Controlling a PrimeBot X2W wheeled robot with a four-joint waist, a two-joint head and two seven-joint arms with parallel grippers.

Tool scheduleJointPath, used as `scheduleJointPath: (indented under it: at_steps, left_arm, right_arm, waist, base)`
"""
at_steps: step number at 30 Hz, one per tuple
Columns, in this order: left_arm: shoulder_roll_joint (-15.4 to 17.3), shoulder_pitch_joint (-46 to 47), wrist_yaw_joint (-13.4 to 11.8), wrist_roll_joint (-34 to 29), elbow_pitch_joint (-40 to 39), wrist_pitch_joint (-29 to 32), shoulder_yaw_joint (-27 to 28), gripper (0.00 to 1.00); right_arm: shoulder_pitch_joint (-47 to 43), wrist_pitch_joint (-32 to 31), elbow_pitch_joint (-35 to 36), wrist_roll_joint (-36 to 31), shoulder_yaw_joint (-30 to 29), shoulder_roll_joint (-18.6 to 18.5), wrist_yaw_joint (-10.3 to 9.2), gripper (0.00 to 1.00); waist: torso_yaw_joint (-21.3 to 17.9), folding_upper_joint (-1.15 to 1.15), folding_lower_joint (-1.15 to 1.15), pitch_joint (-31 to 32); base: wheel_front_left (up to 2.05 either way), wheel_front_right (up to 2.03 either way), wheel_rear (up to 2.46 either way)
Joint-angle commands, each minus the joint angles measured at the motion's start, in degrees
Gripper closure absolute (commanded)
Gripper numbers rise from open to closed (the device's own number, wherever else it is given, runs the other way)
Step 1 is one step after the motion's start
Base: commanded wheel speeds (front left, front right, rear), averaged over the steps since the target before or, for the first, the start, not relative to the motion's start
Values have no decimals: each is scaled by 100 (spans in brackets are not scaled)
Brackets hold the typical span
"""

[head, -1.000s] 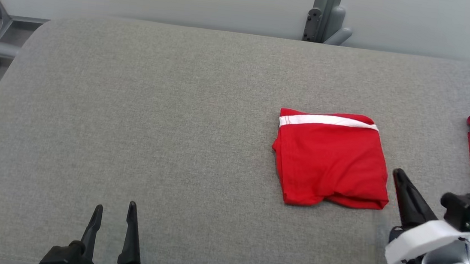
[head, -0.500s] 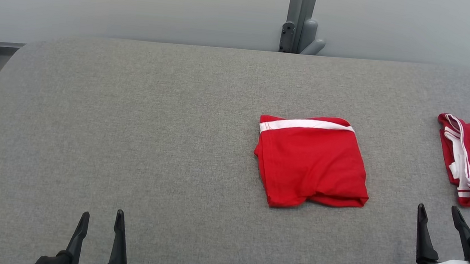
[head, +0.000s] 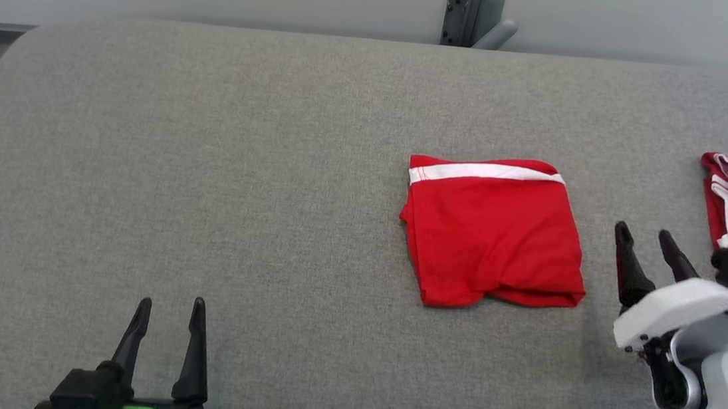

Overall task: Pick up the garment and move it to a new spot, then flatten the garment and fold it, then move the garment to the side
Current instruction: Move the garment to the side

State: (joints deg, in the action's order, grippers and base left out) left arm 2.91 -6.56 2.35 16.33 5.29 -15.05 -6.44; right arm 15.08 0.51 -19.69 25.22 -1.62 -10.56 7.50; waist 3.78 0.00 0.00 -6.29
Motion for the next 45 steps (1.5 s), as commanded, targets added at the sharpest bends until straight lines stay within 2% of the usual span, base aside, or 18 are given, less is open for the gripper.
scheduleJointPath:
  at_steps: [1,3,4,5,11,14,15,16,17,24,27,31,35,39,45]
  left_arm:
    - [5,126,22,-66,24,-14,-21,0]
    - [5,243,41,-19,79,-14,-63,0]
    - [5,338,34,52,138,-14,-143,0]
    - [6,380,24,78,162,-14,-173,0]
    - [7,589,-47,232,192,-14,-385,0]
    - [5,653,-94,312,138,-14,-428,0]
    - [6,655,-104,332,119,-14,-432,0]
    - [5,648,-121,340,111,-14,-436,0]
    - [6,643,-129,341,103,-14,-431,0]
    - [6,760,-109,384,-21,-13,-332,0]
    - [8,847,-78,278,-88,-13,-285,0]
    - [10,965,-18,254,-231,-7,-233,0]
    - [10,1085,50,168,-254,-7,-269,0]
    - [11,1198,75,130,-224,-7,-309,0]
    - [12,1241,113,104,-272,-7,-296,0]
  right_arm:
    - [100,-305,-102,135,74,-66,-3,0]
    - [476,-932,-314,461,11,-81,-3,0]
    - [719,-1488,-550,649,68,-79,-2,0]
    - [806,-1653,-670,718,61,-77,-2,0]
    - [1216,-1898,-1353,619,-12,-140,-2,0]
    - [1369,-2083,-1597,806,68,-36,-2,0]
    - [1414,-2176,-1667,874,113,-35,-2,44]
    - [1455,-2240,-1735,906,163,-43,-2,75]
    - [1498,-2336,-1796,975,241,-22,-2,100]
    - [1865,-2386,-1557,1426,623,-25,-1,100]
    - [1930,-2502,-1211,1699,831,-239,-2,100]
    - [1995,-2681,-686,1941,904,-704,-1,100]
    - [2227,-2936,-270,2046,780,-1154,-2,100]
    - [2537,-3209,-27,1903,597,-1451,-2,100]
    - [2694,-3559,309,1749,-8,-1605,-2,100]
  waist:
    - [92,0,0,-293]
    - [161,0,0,-406]
    - [256,0,0,-485]
    - [297,0,0,-515]
    - [567,0,0,-664]
    - [621,0,0,-760]
    - [617,0,0,-799]
    - [599,0,0,-824]
    - [562,0,0,-859]
    - [14,0,0,-1058]
    - [-370,0,0,-1151]
    - [-839,0,0,-1316]
    - [-1168,0,0,-1506]
    - [-1299,0,0,-1644]
    - [-1318,0,0,-1801]
  base:
    - [0,0,0]
    - [0,0,0]
    - [0,0,0]
    - [0,0,0]
    - [0,0,0]
    - [0,0,0]
    - [0,0,0]
    - [0,0,0]
    - [0,0,0]
    - [0,0,0]
    - [0,0,0]
    - [0,0,0]
    - [0,0,0]
    - [0,0,0]
    - [0,0,0]
